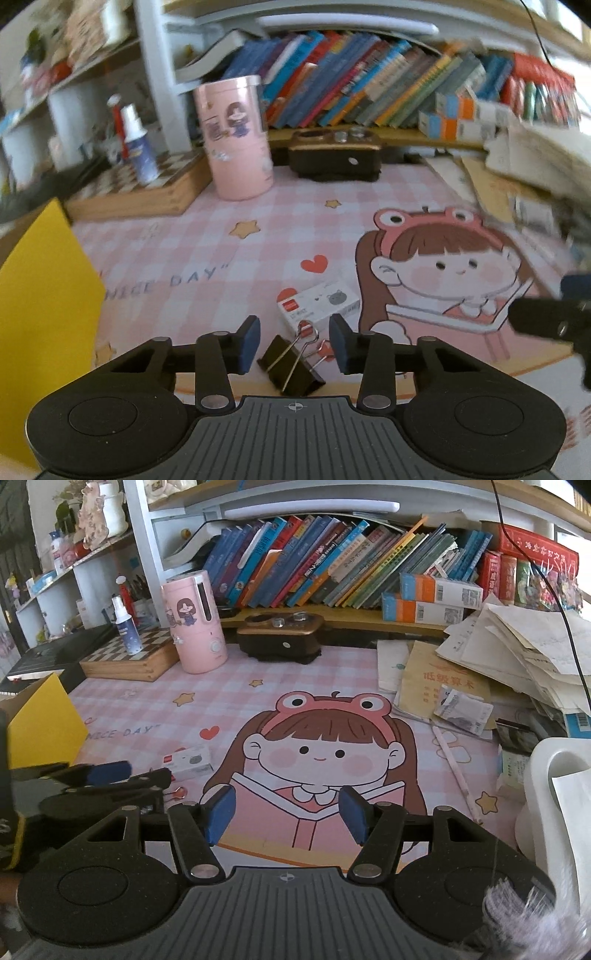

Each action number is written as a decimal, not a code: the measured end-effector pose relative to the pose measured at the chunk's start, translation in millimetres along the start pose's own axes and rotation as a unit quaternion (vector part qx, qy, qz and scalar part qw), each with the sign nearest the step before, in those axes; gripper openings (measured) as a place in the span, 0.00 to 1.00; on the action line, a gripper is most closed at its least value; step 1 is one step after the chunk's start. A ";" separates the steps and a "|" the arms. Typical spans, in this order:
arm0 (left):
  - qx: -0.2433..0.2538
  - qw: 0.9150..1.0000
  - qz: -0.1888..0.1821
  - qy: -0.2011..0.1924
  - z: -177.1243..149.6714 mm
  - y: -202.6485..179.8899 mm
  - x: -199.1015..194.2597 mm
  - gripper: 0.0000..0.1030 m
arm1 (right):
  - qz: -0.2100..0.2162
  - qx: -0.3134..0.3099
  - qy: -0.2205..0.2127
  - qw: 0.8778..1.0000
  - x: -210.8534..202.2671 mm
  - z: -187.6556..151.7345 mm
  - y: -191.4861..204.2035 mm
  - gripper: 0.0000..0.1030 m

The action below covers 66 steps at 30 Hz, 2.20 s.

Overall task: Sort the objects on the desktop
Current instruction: 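Grasp the white stapler-refill box with the right tool, then carry the white box in the right tool over the yellow box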

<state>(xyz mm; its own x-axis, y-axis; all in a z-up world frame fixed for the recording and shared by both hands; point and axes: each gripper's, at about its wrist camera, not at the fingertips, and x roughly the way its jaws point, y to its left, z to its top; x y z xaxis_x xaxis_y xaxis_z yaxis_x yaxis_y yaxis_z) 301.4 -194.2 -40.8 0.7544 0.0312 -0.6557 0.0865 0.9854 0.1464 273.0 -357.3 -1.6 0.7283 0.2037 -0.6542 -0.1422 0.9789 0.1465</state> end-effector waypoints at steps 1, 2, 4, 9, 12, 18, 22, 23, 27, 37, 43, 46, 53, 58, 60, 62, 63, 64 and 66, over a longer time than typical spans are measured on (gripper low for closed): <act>0.018 1.000 0.006 0.001 -1.1 -4.5 2.2 0.29 | 0.001 0.000 0.000 1.000 0.5 0.1 -0.6 0.58; 0.033 0.999 0.010 0.005 -2.7 -8.3 4.8 0.26 | 0.000 -0.001 0.000 1.000 0.1 0.2 -0.1 0.58; 0.043 0.999 0.024 0.005 -5.0 -9.6 6.7 0.18 | 0.000 0.000 0.000 1.000 0.4 0.3 -0.6 0.58; 0.036 0.999 0.030 -0.001 -5.8 0.0 -1.1 0.03 | 0.002 0.000 0.002 1.000 3.4 -0.8 0.0 0.58; 0.015 1.000 0.026 0.000 -7.0 9.4 -7.6 0.00 | 0.008 -0.004 0.004 1.000 7.1 -1.4 3.2 0.58; -0.012 0.999 0.030 -0.012 -12.3 27.4 -31.3 0.00 | 0.030 -0.019 0.011 0.999 17.7 -0.5 15.8 0.58; -0.069 0.998 0.002 -0.012 -17.0 47.0 -47.0 0.00 | 0.046 -0.034 0.019 0.998 32.2 0.4 28.6 0.58; -0.084 0.996 -0.004 -0.011 -18.4 51.7 -50.9 0.00 | 0.050 -0.038 0.020 0.998 35.8 1.1 31.5 0.58; -0.093 0.996 -0.004 -0.008 -23.4 60.9 -64.0 0.00 | 0.068 -0.057 0.023 0.996 52.2 3.9 45.3 0.62; -0.110 0.994 0.021 0.004 -33.1 80.3 -81.7 0.00 | 0.088 -0.135 0.028 0.987 100.8 13.8 80.2 0.73; -0.113 0.993 0.024 0.002 -35.2 84.2 -85.6 0.00 | 0.084 -0.155 0.036 0.984 123.9 17.0 90.2 0.70; -0.116 0.993 0.018 0.001 -35.7 85.0 -86.8 0.00 | 0.083 -0.157 0.032 0.984 128.5 17.1 91.0 0.65; -0.112 0.994 0.006 -0.012 -34.5 83.6 -91.7 0.00 | 0.079 -0.162 0.030 0.983 125.6 18.2 92.1 0.50; -0.115 0.993 -0.001 -0.022 -35.2 83.9 -95.9 0.00 | 0.079 -0.153 0.027 0.985 107.0 17.5 87.8 0.50; -0.117 0.993 -0.003 -0.024 -36.2 84.3 -97.6 0.00 | 0.081 -0.144 0.024 0.986 96.1 16.9 85.8 0.50; -0.120 0.992 -0.004 -0.026 -38.0 84.9 -99.5 0.00 | 0.084 -0.136 0.022 0.987 85.5 16.5 84.7 0.50; -0.121 0.992 -0.005 -0.028 -38.7 85.3 -100.6 0.00 | 0.085 -0.132 0.019 0.987 78.9 15.9 84.2 0.50; -0.124 0.992 -0.006 -0.030 -39.7 85.9 -102.4 0.00 | 0.086 -0.128 0.016 0.988 73.3 15.4 84.1 0.50; -0.126 0.991 -0.009 -0.035 -41.4 86.8 -106.3 0.00 | 0.086 -0.123 0.012 0.989 62.3 14.2 84.5 0.50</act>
<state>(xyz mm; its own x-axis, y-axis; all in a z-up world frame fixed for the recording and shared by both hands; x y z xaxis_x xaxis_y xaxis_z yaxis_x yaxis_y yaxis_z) 201.8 -105.0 10.9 0.7979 0.0109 -0.6028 -0.0586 0.9965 -0.0596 315.9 -262.1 -19.4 0.6636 0.3651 -0.6530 -0.4235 0.9028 0.0744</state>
